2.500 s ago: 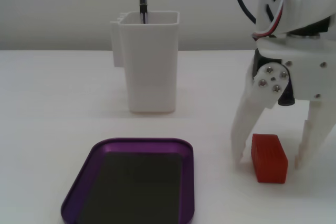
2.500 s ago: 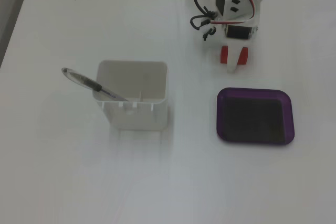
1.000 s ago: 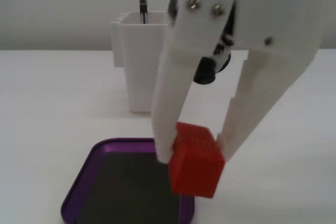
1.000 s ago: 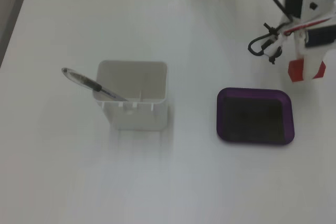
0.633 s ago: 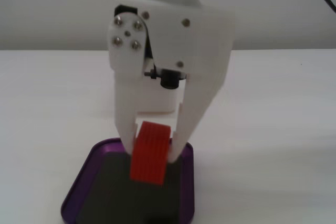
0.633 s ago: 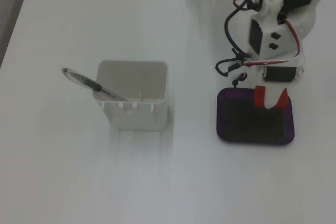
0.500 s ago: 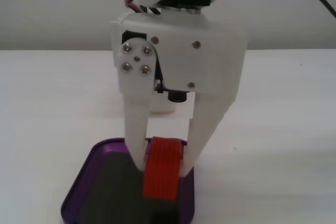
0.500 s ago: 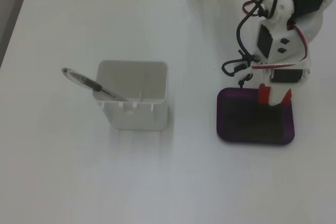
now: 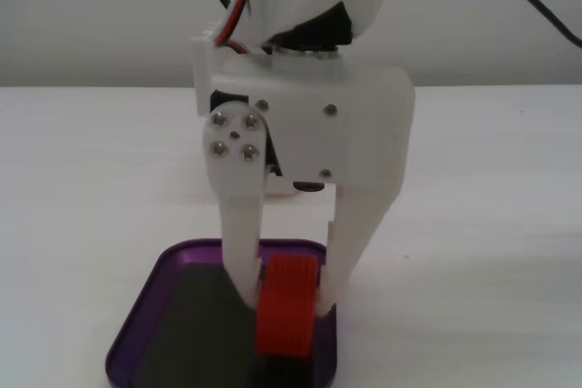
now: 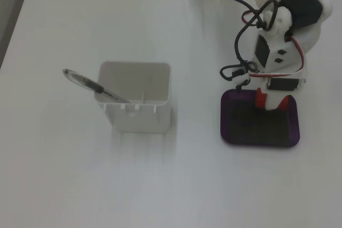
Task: Pick up the red cube and place it in the box.
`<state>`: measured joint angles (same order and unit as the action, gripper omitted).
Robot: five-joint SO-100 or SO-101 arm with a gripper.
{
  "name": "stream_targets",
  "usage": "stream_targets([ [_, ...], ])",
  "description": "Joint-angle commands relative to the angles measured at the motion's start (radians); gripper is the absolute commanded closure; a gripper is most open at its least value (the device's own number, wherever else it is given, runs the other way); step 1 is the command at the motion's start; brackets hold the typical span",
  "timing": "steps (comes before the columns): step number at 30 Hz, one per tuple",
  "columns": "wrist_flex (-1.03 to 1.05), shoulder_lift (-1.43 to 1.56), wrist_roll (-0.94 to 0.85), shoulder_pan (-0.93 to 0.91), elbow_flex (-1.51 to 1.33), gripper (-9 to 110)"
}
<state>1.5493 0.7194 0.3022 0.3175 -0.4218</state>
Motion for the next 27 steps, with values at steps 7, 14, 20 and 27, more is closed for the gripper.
stream_targets([
  [7, 0.000, 0.018, -0.005, -0.002, 0.046, 102],
  [14, 0.002, 0.018, -0.032, -0.002, 0.040, 98],
  [20, 0.003, 0.029, -0.032, -0.002, 0.038, 87],
  [27, 0.052, 0.034, -0.032, 0.000, 0.048, 84],
])
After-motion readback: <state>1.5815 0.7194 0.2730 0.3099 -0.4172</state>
